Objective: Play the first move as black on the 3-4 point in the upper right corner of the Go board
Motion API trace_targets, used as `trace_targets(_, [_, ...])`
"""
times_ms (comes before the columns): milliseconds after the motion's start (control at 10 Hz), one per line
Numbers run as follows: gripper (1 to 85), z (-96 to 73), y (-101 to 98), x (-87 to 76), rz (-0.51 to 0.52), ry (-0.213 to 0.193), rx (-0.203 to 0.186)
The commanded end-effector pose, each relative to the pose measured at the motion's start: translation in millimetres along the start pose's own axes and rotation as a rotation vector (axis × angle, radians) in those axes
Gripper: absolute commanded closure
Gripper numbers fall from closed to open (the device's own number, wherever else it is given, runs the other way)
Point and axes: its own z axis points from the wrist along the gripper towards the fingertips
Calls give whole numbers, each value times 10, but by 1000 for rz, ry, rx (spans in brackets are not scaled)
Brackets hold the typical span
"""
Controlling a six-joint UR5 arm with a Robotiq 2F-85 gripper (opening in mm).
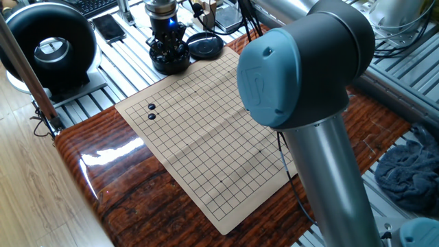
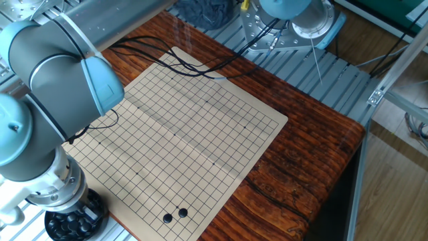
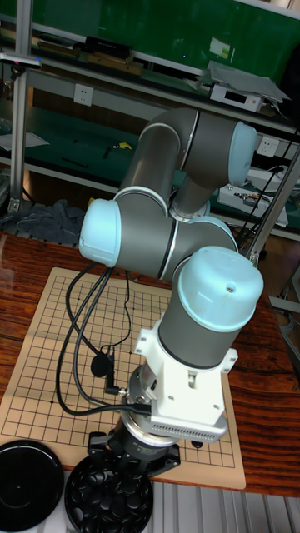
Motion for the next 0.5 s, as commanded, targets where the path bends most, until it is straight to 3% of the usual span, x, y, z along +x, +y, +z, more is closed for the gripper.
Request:
trace_targets(0, [627, -16, -5, -6, 1, 1, -8])
trace_targets(400, [643, 5, 11, -16, -5, -1, -18])
